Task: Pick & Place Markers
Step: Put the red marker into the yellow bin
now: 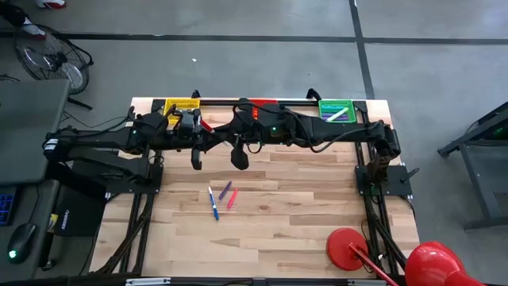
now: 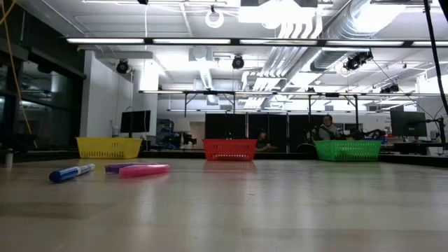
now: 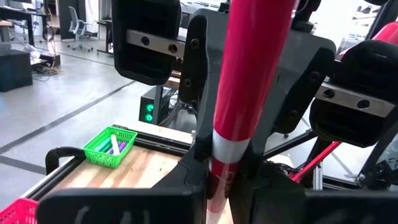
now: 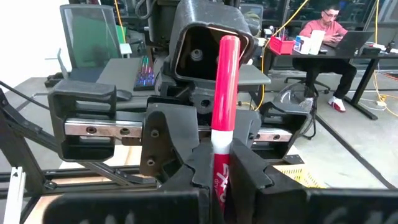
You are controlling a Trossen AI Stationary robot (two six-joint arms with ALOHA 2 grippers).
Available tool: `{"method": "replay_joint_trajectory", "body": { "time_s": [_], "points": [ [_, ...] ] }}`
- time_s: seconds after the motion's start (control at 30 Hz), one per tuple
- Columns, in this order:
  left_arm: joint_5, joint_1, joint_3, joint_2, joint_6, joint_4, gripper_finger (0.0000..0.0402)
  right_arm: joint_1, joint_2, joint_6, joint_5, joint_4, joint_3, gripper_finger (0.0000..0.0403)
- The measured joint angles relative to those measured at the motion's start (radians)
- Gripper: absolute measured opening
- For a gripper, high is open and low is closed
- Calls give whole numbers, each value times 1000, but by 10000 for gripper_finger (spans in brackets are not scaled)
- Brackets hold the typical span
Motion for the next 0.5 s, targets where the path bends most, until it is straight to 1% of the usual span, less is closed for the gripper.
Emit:
{"method": "replay_joint_trajectory", "body": {
  "time_s": [0.07, 0.3, 0.5],
  "points": [
    [5, 0, 0, 0, -1, -1, 26, 0, 0, 1, 1, 1, 0, 31],
    [11, 0, 0, 3, -9, -16, 26, 1, -9, 9, 1, 18, 0, 91],
    [3, 0, -1, 3, -12, -37, 26, -4, -76, -26, 99, 7, 0, 119]
  ]
}}
